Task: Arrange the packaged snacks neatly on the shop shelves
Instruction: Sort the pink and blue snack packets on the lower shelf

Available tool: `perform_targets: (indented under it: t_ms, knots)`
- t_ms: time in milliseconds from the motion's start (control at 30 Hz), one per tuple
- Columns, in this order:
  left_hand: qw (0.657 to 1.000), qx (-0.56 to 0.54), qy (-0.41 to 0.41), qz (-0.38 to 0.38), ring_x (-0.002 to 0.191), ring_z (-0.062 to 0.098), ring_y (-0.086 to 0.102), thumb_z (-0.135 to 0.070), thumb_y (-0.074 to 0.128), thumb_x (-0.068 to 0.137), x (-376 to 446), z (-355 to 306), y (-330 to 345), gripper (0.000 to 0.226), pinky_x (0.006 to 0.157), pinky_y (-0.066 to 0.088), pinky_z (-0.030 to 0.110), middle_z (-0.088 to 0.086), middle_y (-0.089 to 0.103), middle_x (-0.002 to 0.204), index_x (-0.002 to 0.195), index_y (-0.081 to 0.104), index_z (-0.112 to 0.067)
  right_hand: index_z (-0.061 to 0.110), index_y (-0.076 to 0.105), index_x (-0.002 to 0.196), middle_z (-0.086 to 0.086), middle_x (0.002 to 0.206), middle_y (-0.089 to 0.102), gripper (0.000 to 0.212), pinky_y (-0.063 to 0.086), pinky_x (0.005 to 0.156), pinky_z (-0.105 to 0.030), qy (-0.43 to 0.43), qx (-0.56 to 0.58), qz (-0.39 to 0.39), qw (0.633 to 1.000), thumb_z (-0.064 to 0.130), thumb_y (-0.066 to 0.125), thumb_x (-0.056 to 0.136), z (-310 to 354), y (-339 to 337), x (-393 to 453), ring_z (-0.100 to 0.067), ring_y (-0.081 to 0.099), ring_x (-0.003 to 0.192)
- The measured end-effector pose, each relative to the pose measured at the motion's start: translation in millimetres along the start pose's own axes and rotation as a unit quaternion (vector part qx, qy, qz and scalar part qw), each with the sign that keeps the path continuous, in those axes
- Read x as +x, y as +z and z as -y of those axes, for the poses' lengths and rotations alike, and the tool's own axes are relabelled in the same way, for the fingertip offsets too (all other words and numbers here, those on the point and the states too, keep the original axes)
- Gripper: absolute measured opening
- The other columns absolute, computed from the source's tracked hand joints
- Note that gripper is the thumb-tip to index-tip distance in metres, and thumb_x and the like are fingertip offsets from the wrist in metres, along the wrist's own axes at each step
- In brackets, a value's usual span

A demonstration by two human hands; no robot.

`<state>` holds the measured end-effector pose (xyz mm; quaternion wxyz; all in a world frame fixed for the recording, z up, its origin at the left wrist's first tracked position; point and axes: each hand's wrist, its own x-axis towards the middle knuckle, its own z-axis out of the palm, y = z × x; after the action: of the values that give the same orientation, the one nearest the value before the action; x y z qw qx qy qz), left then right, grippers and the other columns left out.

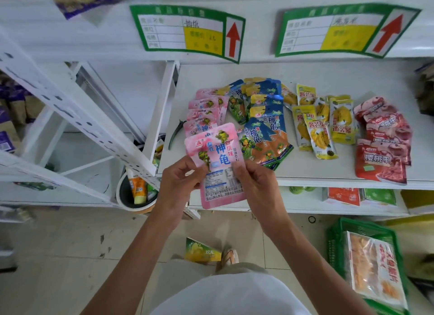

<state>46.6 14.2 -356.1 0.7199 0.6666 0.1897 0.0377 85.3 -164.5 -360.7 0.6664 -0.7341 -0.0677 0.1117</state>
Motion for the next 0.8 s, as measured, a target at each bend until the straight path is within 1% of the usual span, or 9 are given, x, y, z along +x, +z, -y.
perform_targets:
  t_ms: [67,133,267,400,500,667,700,767,800]
  knots:
    - [1.000,0.019,-0.001,-0.014,0.085,0.027,0.075,-0.008,0.069,0.096,0,4,-4,0.024,0.068,0.059,0.035,0.015,0.077,0.094,0.085,0.057,0.009,-0.002,0.057,0.082,-0.031,0.075,0.059,0.064,0.041,0.049,-0.058,-0.008,-0.015,0.007,1.000,0.059,0.055,0.100,1,4,-1,-0.042,0.054,0.059]
    - [0.999,0.022,-0.001,-0.023,0.086,0.024,0.076,-0.006,0.069,0.097,-3,9,-7,0.021,0.067,0.059,0.032,0.011,0.078,0.093,0.085,0.059,0.008,-0.001,0.054,0.079,-0.031,0.073,0.056,0.063,0.039,0.049,-0.055,-0.008,-0.029,0.003,1.000,0.057,0.056,0.101,0,8,-2,-0.033,0.049,0.056]
    - [0.998,0.047,0.023,-0.037,0.085,0.025,0.076,-0.009,0.072,0.096,-7,8,-3,0.018,0.063,0.058,0.030,0.007,0.079,0.090,0.084,0.065,0.003,0.000,0.047,0.074,-0.030,0.070,0.052,0.053,0.033,0.048,-0.050,-0.010,-0.045,-0.012,0.999,0.040,0.057,0.107,-6,12,-8,-0.029,0.044,0.057]
    - [0.993,0.092,0.065,-0.026,0.078,0.018,0.076,-0.005,0.076,0.092,-3,1,-5,0.022,0.058,0.057,0.029,0.002,0.077,0.080,0.075,0.062,-0.005,0.005,0.047,0.068,-0.018,0.063,0.052,0.049,0.026,0.048,-0.036,-0.029,-0.076,-0.039,0.996,0.032,0.058,0.107,-6,12,-13,-0.017,0.037,0.056]
    - [0.983,0.133,0.127,-0.013,0.070,0.012,0.063,-0.005,0.078,0.091,6,-5,-19,0.028,0.062,0.051,0.033,-0.004,0.065,0.068,0.071,0.061,-0.014,0.009,0.043,0.066,-0.012,0.060,0.047,0.051,0.027,0.048,-0.043,-0.059,-0.066,-0.040,0.995,0.036,0.060,0.106,-5,4,-17,-0.029,0.033,0.057]
    - [0.982,0.115,0.142,-0.037,0.078,0.007,0.069,-0.010,0.078,0.091,6,-19,-18,0.020,0.064,0.054,0.023,-0.008,0.070,0.076,0.079,0.063,-0.012,0.002,0.060,0.083,-0.017,0.088,0.071,0.057,0.045,0.054,-0.055,-0.050,-0.006,-0.003,0.999,0.054,0.053,0.104,-6,5,-14,-0.053,0.055,0.080]
    - [0.980,0.114,0.150,-0.061,0.082,0.008,0.069,-0.013,0.080,0.090,5,-18,-16,0.018,0.066,0.055,0.024,-0.008,0.071,0.080,0.084,0.063,-0.013,0.004,0.061,0.082,-0.014,0.085,0.071,0.053,0.042,0.053,-0.053,-0.053,-0.009,-0.005,0.999,0.051,0.053,0.105,-5,5,-14,-0.050,0.055,0.077]
    - [0.975,0.121,0.155,-0.102,0.086,0.011,0.068,-0.020,0.086,0.086,6,-12,-14,0.026,0.073,0.056,0.027,-0.008,0.069,0.089,0.094,0.062,-0.016,0.004,0.060,0.078,-0.011,0.070,0.060,0.049,0.031,0.051,-0.048,-0.062,-0.027,-0.033,0.997,0.043,0.054,0.108,-4,6,-13,-0.029,0.043,0.060]
    - [0.980,0.118,0.139,-0.083,0.091,0.011,0.069,-0.025,0.087,0.083,4,-12,-8,0.033,0.077,0.057,0.030,-0.007,0.069,0.096,0.102,0.061,-0.017,0.003,0.062,0.080,-0.010,0.066,0.054,0.047,0.027,0.052,-0.042,-0.069,-0.034,-0.047,0.996,0.039,0.054,0.109,-3,7,-12,-0.017,0.037,0.059]
